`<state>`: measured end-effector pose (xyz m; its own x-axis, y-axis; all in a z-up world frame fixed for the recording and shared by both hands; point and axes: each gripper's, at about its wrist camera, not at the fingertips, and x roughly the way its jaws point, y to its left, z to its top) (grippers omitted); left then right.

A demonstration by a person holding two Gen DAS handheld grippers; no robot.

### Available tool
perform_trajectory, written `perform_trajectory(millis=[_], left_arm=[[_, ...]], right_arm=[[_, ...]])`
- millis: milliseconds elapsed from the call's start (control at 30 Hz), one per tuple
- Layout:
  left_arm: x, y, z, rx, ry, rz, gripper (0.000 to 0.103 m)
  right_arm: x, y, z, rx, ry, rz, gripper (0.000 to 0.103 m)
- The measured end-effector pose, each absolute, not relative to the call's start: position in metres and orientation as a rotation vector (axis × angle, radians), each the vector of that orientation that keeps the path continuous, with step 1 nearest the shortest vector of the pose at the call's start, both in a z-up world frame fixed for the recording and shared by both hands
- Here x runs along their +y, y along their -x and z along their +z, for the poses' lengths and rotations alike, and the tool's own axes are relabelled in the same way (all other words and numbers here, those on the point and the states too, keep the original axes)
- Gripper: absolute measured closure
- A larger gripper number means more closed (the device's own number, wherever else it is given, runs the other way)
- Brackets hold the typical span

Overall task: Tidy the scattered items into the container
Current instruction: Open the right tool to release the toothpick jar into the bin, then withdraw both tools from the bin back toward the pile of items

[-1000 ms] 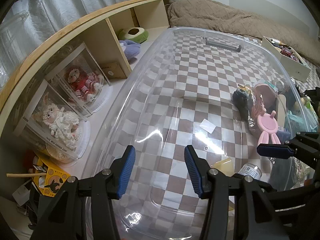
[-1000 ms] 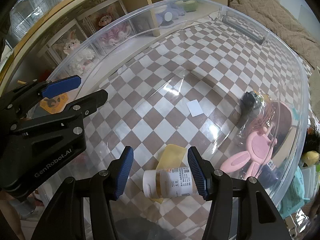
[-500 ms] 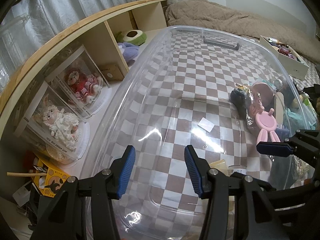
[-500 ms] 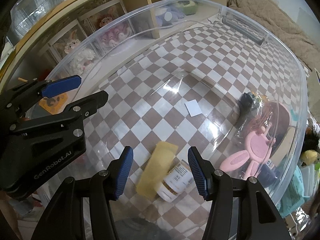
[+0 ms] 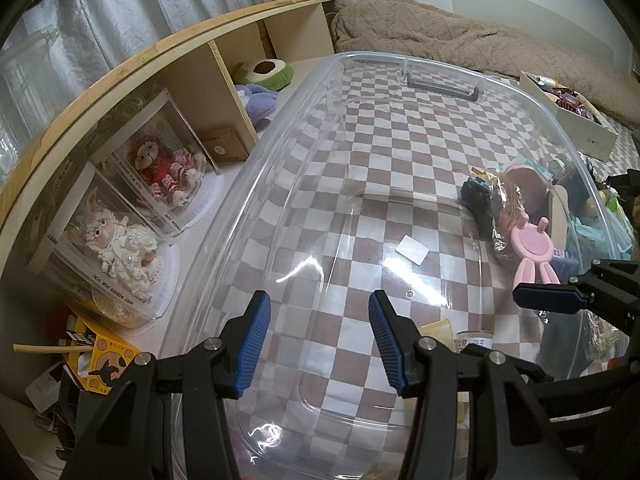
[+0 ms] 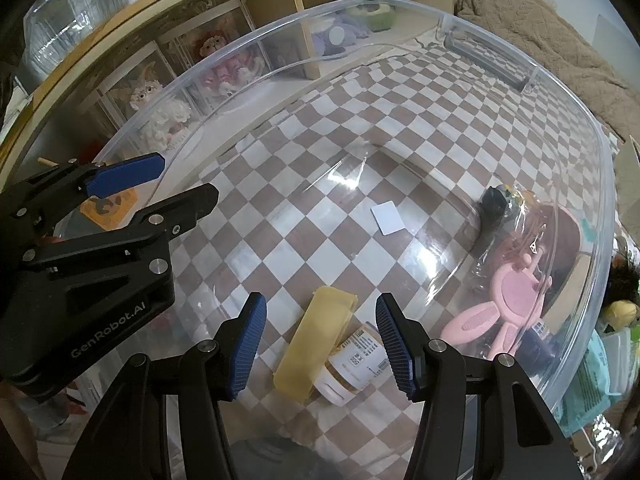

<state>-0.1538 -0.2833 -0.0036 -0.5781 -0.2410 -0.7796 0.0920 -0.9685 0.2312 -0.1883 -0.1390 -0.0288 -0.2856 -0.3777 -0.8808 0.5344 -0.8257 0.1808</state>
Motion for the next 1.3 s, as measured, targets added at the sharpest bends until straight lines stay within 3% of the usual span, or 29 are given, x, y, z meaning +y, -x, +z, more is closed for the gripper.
perform_trajectory(millis=[100,133,167,267,333,533,667,1300], left_arm=[[-0.283,0.153,-0.003,-0.241,-1.322,-2.618,0.052],[-0.282,0.152,-0.002,-0.239,-1.32,-2.623,0.049],[-0.281,0.151,0.0,-0.239,-1.319,-2.634,0.038],[-0.276,0.146,0.008,-0.257,-1.297,-2.691,0.019],[-0.27,0.141,0.013,-0.294,-1.245,-2.684,0.013],[-0.27,0.136,0.023,-0.224,-1.238,-2.682,0.001],[-0.268,0.129,0.034,-0.204,-1.231,-2.689,0.0],[-0.248,0.084,0.079,-0.12,-1.131,-2.738,0.0]], right_arm=[[-0.139,0.188,-0.029,0.205,-1.403,-2.138,0.046],[-0.139,0.188,-0.028,0.213,-1.402,-2.145,0.044],[-0.14,0.188,-0.028,0.222,-1.398,-2.153,0.042],[-0.144,0.184,-0.019,0.261,-1.343,-2.18,0.025],[-0.145,0.18,-0.014,0.31,-1.315,-2.223,0.012],[-0.136,0.176,-0.005,0.304,-1.315,-2.246,0.011],[-0.126,0.166,0.006,0.313,-1.274,-2.282,0.002],[-0.072,0.13,0.046,0.225,-1.174,-2.403,0.0]])
